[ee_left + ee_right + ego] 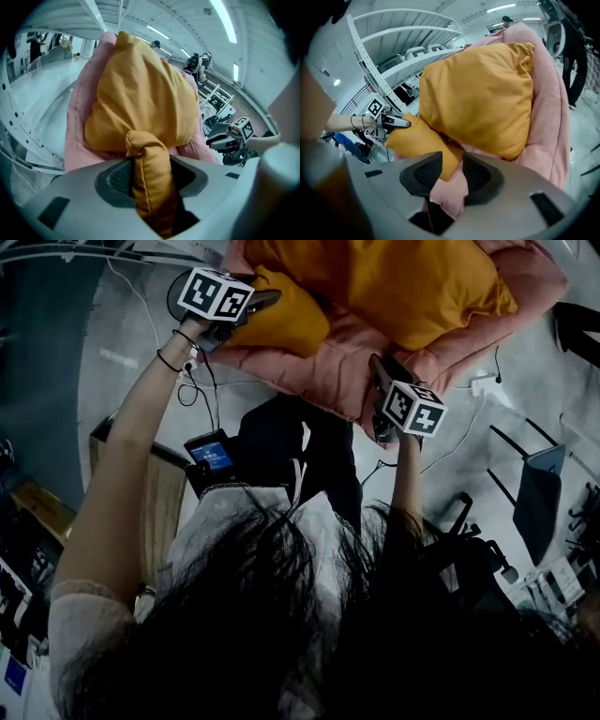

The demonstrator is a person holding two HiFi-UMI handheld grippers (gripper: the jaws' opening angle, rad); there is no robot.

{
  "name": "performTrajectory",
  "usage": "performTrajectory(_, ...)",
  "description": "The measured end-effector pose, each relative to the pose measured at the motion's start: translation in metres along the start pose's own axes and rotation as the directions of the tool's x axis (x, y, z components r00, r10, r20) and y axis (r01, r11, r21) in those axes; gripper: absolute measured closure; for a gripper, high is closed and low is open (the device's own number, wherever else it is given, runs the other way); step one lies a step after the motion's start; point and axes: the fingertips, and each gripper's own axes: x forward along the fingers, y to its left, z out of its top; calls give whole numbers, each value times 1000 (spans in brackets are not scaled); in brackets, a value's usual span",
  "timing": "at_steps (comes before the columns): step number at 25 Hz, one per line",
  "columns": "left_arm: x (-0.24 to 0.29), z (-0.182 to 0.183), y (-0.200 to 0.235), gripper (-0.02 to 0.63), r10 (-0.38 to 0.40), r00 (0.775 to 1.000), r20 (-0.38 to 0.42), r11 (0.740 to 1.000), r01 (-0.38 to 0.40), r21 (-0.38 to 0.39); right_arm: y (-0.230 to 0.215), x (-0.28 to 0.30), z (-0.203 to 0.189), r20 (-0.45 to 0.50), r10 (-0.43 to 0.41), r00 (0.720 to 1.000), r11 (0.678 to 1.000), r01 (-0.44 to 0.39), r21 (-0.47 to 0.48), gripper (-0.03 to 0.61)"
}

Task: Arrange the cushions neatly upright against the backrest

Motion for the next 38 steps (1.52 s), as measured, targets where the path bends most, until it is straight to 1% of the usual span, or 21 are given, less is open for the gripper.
performTrajectory(3, -18, -4, -25, 405, -56, 998, 33, 997, 54, 56, 11, -4, -3, 5, 7, 1000, 1000, -7, -3, 440)
performTrajectory(7, -34, -4, -60, 408, -133, 989, 70, 986, 125, 111, 10, -7, -10, -2, 22, 1000, 1000, -22, -21, 440)
performTrajectory(10, -43, 2, -82, 410, -208, 973, 95, 972, 195, 129, 16, -8, -15, -11, 74, 997, 994, -75, -80, 435)
performTrajectory(13, -49, 11, -106, 410, -311, 943, 121, 944, 292, 153, 24, -9, -26, -52, 148, 988, 977, -154, -146, 325)
performTrajectory(15, -53, 17, -126, 410, -379, 916, 133, 917, 352, 189, 24, -10, -33, -62, 179, 982, 971, -186, -147, 297)
performTrajectory(19, -61, 29, -161, 410, -504, 851, 144, 850, 461, 254, 9, -19, -28, -9, 208, 978, 976, -208, -58, 271)
performTrajectory(21, -67, 34, -170, 410, -542, 827, 152, 827, 492, 270, 6, -24, -25, 2, 247, 969, 969, -247, -19, 256)
performTrajectory(25, -80, 41, -182, 413, -575, 807, 135, 792, 509, 336, 4, -31, -31, -25, 312, 950, 950, -312, 5, 255)
performTrajectory(27, -87, 44, -187, 413, -594, 794, 130, 776, 523, 353, 2, -36, -30, -3, 335, 942, 941, -335, 43, 255)
performTrajectory(29, -93, 48, -188, 416, -606, 783, 139, 769, 532, 355, -9, -39, -26, 31, 293, 956, 954, -295, 57, 255)
performTrajectory(30, -96, 50, -188, 416, -609, 779, 149, 769, 534, 351, -16, -42, -25, 44, 266, 963, 962, -268, 60, 255)
performTrajectory(31, -101, 52, -187, 416, -612, 775, 158, 769, 537, 346, -21, -45, -23, 61, 256, 965, 963, -260, 76, 255)
performTrajectory(32, -105, 54, -187, 416, -615, 771, 168, 769, 540, 342, -23, -47, -21, 85, 268, 960, 955, -276, 111, 255)
performTrajectory(33, -110, 56, -187, 416, -619, 765, 178, 768, 542, 340, -22, -49, -18, 111, 296, 949, 937, -311, 159, 255)
performTrajectory(36, -122, 63, -189, 417, -629, 751, 200, 761, 544, 353, -9, -45, -13, 161, 390, 907, 854, -422, 305, 256)
performTrajectory(37, -123, 64, -188, 417, -629, 751, 200, 761, 542, 356, -5, -41, -13, 172, 417, 892, 826, -451, 338, 257)
performTrajectory(38, -121, 65, -186, 417, -626, 754, 200, 764, 541, 352, -3, -37, -12, 180, 433, 883, 810, -469, 353, 258)
